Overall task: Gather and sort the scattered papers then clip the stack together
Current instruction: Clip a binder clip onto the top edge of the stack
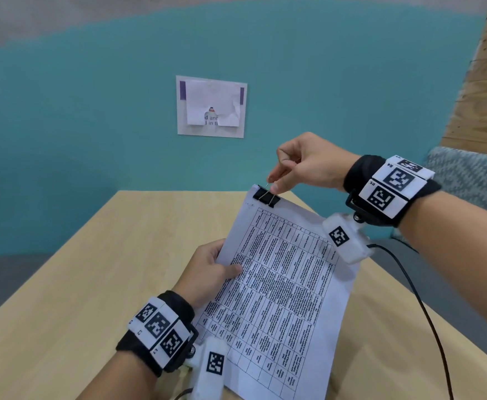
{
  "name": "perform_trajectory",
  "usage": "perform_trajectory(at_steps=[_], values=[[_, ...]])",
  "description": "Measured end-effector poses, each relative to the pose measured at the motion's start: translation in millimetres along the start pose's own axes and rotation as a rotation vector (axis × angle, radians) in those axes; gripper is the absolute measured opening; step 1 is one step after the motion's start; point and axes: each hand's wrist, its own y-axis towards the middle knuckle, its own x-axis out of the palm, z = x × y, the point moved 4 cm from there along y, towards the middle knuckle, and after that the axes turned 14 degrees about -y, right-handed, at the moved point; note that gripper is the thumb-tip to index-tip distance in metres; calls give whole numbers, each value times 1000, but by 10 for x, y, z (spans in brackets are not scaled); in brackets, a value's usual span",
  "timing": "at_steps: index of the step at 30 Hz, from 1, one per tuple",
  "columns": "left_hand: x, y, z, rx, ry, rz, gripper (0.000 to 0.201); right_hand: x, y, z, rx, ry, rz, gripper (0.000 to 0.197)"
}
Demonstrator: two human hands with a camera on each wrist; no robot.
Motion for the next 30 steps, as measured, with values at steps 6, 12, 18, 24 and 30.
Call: perform_trajectory(at_steps=[6,12,18,24,30], values=[[13,-13,-3,-33,24,-21,39,23,1,86,128,-20,-85,30],[-24,-18,27,-21,39,5,36,59,-56,109,137,134,-168,28],[-21,-14,26,5,30,21,35,208,-61,103,139,-17,-204,64],[18,-29,28,-11,20,-22,38,332,-24,55,112,-163,-148,29],[43,-22,49,-14,11,-35,36,384,31,85,117,-91,-68,27]])
